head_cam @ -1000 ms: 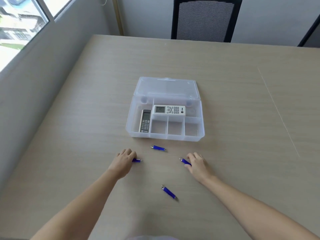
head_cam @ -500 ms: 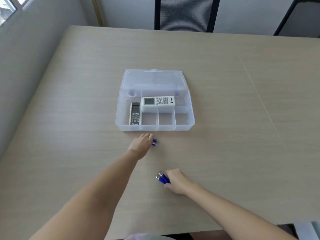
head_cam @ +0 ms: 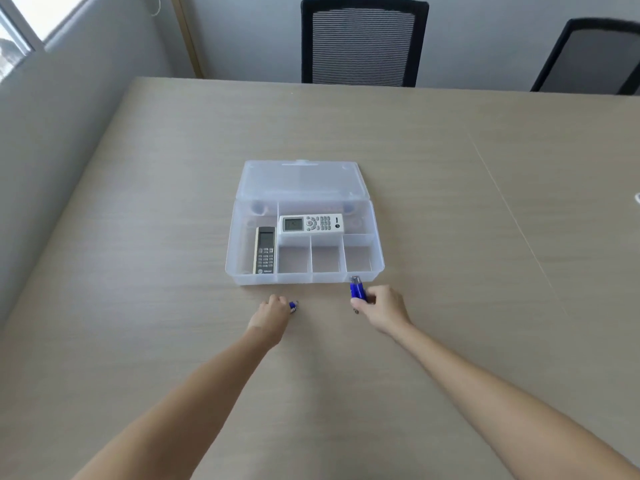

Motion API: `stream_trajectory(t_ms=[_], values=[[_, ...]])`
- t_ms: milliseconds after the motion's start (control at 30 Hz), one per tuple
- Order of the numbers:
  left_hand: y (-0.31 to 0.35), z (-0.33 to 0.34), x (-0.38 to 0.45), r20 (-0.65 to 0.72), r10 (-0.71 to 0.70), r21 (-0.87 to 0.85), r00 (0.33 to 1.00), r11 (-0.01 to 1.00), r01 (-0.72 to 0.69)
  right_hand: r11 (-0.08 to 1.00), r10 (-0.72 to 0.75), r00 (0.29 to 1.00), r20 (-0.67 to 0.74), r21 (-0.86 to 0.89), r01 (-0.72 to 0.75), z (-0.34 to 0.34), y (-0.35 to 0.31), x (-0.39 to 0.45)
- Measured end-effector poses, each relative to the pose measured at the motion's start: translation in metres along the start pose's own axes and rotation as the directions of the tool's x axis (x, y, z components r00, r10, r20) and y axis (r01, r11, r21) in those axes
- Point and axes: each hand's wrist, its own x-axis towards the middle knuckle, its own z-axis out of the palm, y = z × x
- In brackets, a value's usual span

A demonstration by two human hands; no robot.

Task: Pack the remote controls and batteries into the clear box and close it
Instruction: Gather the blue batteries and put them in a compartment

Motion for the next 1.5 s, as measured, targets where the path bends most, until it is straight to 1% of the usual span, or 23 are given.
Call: stream_trajectory(t_ms=[67,133,200,267,367,467,533,600,633,700,767,867,933,967,1000,1033,1067,1100,1133,1200,1267,1400,1500], values=[[0.0,-0.01,0.002,0.084,-0.083,-0.246,0.993,0.964,0.101,0.999,-0.003,0.991,-0.134,0.031,0.007,-0.024,-0.009,0.033],[0.002,-0.02,0.006,0.121,-0.112,-0.434,0.986,0.888,0.155,0.999,0.045,0.982,-0.182,0.008,-0.044,-0.033,-0.015,0.065],[0.003,-0.032,0.009,0.132,-0.136,-0.64,0.982,0.744,0.189,0.987,0.125,0.979,-0.159,-0.077,-0.139,-0.03,-0.018,0.091],[0.003,-0.045,0.01,0.136,-0.139,-0.777,0.981,0.599,0.193,0.957,0.183,0.975,-0.128,-0.205,-0.206,-0.023,-0.02,0.108],[0.001,-0.061,0.01,0.153,-0.128,-0.905,0.98,0.38,0.191,0.905,0.25,0.96,-0.127,-0.321,-0.278,-0.013,-0.019,0.123],[0.002,-0.072,0.011,0.198,-0.115,-0.954,0.973,0.204,0.219,0.864,0.221,0.963,-0.156,-0.426,-0.267,-0.007,-0.016,0.129],[0.005,-0.076,0.015,0.237,-0.104,-0.963,0.966,0.109,0.248,0.829,0.208,0.968,-0.143,-0.499,-0.252,-0.006,-0.017,0.132],[0.009,-0.079,0.022,0.263,-0.112,-0.96,0.958,0.072,0.272,0.837,0.176,0.978,-0.115,-0.505,-0.21,-0.008,-0.016,0.134],[0.012,-0.082,0.027,0.271,-0.117,-0.958,0.955,0.069,0.28,0.879,0.13,0.986,-0.108,-0.448,-0.165,-0.012,-0.014,0.135],[0.018,-0.088,0.039,0.277,-0.117,-0.955,0.954,0.075,0.286,0.983,0.005,0.992,-0.127,-0.182,-0.028,-0.024,-0.007,0.134],[0.027,-0.097,0.055,0.277,-0.112,-0.955,0.954,0.08,0.287,0.996,-0.02,0.992,-0.126,0.085,0.031,-0.039,0.005,0.132],[0.045,-0.113,0.079,0.297,-0.099,-0.944,0.95,0.119,0.308,0.911,0.108,0.992,0.068,0.392,-0.126,-0.055,0.023,0.135],[0.059,-0.119,0.095,0.286,-0.087,-0.939,0.954,0.173,0.297,0.853,0.103,0.978,0.18,0.491,-0.18,-0.059,0.03,0.137],[0.065,-0.123,0.101,0.255,-0.097,-0.932,0.962,0.241,0.272,0.835,0.092,0.974,0.205,0.517,-0.188,-0.06,0.032,0.137],[0.077,-0.127,0.113,0.188,-0.103,-0.9,0.977,0.38,0.214,0.817,0.089,0.972,0.216,0.543,-0.196,-0.065,0.038,0.141],[0.086,-0.131,0.123,0.088,-0.086,-0.815,0.992,0.566,0.122,0.797,0.081,0.97,0.227,0.57,-0.2,-0.068,0.043,0.145],[0.087,-0.135,0.124,-0.012,-0.039,-0.666,0.999,0.746,0.022,0.78,0.063,0.968,0.242,0.594,-0.199,-0.068,0.042,0.144],[0.091,-0.139,0.129,-0.08,0.046,-0.481,0.996,0.873,-0.079,0.759,0.049,0.965,0.259,0.618,-0.205,-0.069,0.042,0.146],[0.094,-0.143,0.134,-0.108,0.13,-0.313,0.986,0.937,-0.158,0.743,0.038,0.961,0.275,0.635,-0.211,-0.07,0.044,0.15],[0.095,-0.145,0.138,-0.086,0.249,-0.046,0.965,0.966,-0.254,0.715,0.027,0.952,0.304,0.66,-0.231,-0.07,0.045,0.15],[0.096,-0.14,0.144,-0.031,0.347,0.112,0.937,0.933,-0.342,0.693,0.003,0.944,0.33,0.68,-0.24,-0.066,0.047,0.15],[0.094,-0.128,0.146,-0.003,0.475,0.258,0.88,0.851,-0.458,0.671,-0.048,0.927,0.372,0.699,-0.246,-0.062,0.049,0.148],[0.094,-0.121,0.147,0.053,0.5,0.314,0.865,0.813,-0.49,0.667,-0.059,0.916,0.398,0.698,-0.261,-0.063,0.051,0.153]])
